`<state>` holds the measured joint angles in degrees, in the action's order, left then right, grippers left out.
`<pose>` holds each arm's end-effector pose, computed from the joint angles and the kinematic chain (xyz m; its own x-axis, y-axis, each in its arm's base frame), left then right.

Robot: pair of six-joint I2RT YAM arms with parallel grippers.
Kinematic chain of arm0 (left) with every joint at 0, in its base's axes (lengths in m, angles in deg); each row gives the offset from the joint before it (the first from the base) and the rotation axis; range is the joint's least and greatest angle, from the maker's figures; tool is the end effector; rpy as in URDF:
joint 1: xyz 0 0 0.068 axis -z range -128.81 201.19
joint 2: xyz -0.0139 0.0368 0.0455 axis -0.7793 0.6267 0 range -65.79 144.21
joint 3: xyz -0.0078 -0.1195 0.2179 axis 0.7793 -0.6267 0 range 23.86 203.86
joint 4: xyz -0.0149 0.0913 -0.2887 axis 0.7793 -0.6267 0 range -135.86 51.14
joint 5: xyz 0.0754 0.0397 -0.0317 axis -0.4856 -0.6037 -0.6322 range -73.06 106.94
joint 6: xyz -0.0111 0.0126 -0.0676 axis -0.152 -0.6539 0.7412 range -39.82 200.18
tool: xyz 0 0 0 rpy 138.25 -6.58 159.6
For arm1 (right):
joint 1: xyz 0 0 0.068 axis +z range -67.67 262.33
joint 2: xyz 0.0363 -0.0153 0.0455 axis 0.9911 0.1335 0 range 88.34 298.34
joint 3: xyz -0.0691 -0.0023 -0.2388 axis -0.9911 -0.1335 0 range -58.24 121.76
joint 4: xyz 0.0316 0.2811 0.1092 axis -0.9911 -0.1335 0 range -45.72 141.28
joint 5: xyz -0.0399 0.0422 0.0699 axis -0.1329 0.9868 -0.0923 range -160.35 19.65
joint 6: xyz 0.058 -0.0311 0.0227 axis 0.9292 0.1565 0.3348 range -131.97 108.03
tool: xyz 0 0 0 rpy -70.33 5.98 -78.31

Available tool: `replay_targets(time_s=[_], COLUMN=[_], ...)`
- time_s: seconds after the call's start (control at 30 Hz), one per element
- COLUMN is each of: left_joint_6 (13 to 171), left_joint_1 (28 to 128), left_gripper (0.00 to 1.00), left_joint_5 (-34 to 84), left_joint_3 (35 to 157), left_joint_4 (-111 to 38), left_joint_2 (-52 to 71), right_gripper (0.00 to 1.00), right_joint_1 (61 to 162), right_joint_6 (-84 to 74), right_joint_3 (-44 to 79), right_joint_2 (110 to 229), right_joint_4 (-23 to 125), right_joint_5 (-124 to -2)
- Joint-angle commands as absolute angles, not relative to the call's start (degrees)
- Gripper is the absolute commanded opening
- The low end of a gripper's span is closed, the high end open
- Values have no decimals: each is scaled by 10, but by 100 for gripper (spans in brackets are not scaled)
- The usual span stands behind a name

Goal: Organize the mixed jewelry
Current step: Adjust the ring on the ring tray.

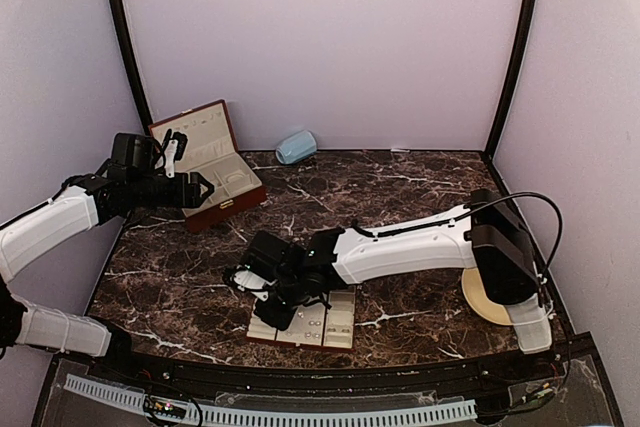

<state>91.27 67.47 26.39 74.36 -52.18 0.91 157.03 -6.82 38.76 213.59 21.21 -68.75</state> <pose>0.3169 -0.1021 0.2460 -0.5437 -0.0389 -0.8384 0.3149 0.9165 -0.2468 0.1328 0.4919 0.1134 -0.3105 -0.7952 -0.5209 -0.9440 0.3222 0.0708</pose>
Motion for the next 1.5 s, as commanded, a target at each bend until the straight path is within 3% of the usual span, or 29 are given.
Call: replay_targets(time_s=[0.0,1.1,1.47], left_joint_6=[911,910,908], left_joint_1=[672,672,672], left_gripper=[75,75,75], left_joint_5=[270,265,240], left_joint_3=[736,735,717], left_joint_4=[-510,-511,-493], left_joint_2=[9,5,-31], right_gripper=[5,5,17], right_joint_1=[1576,1584,1544], right_joint_6=[-74,-85,-48], right_joint_3=[387,362,366], right_joint_2=[2150,2150,2059], right_joint_4=[213,239,273], right_joint_5=[-702,-744,-670])
